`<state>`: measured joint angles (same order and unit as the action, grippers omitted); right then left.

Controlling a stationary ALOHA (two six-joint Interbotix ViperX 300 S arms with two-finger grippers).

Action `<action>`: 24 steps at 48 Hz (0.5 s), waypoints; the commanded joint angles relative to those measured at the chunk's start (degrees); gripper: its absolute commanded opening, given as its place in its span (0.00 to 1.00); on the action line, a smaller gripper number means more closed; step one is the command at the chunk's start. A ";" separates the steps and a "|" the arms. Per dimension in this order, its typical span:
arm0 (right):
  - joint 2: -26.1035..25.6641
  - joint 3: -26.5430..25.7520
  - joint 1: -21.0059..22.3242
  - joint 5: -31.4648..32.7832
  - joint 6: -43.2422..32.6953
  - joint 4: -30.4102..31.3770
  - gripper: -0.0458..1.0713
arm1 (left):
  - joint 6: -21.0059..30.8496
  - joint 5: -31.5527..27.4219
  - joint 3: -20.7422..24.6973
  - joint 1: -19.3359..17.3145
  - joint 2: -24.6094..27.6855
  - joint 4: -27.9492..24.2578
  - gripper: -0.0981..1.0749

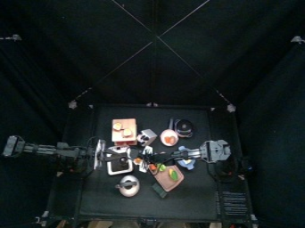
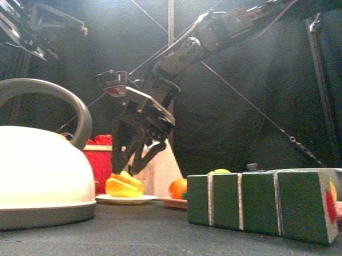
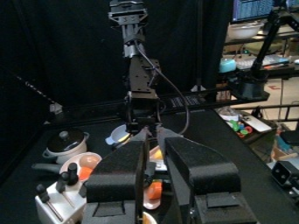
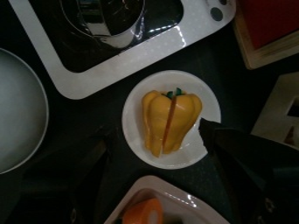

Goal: Grab squash

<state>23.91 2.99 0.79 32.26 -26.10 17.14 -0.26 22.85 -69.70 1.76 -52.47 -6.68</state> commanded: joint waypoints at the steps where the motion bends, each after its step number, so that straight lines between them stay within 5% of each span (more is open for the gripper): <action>1: -0.44 -0.53 0.88 -0.88 -0.09 0.09 0.95 | -0.09 0.62 0.70 -0.09 0.09 0.00 0.59; 24: 1.58 -0.53 2.29 -2.55 0.00 0.53 0.95 | -0.09 0.62 0.53 -0.09 0.09 0.09 0.59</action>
<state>26.98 3.08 2.64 30.41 -26.10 17.49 -0.35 22.94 -69.87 1.76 -52.47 -6.59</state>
